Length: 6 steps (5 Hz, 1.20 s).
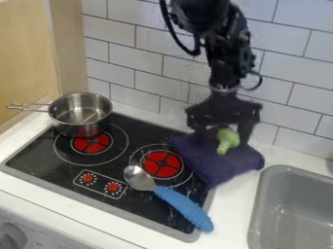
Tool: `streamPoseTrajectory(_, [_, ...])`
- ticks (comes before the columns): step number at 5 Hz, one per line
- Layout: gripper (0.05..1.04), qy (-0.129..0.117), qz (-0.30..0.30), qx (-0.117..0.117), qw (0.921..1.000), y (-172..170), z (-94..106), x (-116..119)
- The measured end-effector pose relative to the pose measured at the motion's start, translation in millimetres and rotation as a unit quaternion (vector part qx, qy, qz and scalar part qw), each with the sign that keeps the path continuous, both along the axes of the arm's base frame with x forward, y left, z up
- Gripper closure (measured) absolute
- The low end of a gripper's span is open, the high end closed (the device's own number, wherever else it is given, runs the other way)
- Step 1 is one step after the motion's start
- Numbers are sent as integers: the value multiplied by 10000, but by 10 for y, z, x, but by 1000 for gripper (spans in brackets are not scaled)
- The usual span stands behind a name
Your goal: Put the broccoli next to the pot
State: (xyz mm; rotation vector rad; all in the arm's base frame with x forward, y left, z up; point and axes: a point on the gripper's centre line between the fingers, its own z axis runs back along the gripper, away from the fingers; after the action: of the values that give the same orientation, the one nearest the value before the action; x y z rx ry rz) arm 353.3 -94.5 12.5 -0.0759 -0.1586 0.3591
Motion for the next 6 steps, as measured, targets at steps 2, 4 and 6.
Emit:
streamPoseTrajectory(2, [439, -37, -70, 129, 9999, -37, -19, 62])
streamPoseTrajectory(4, [498, -51, -66, 146, 9999, -31, -21, 64])
streamPoseTrajectory(6, [498, -341, 261, 244, 9988, 80, 281, -58])
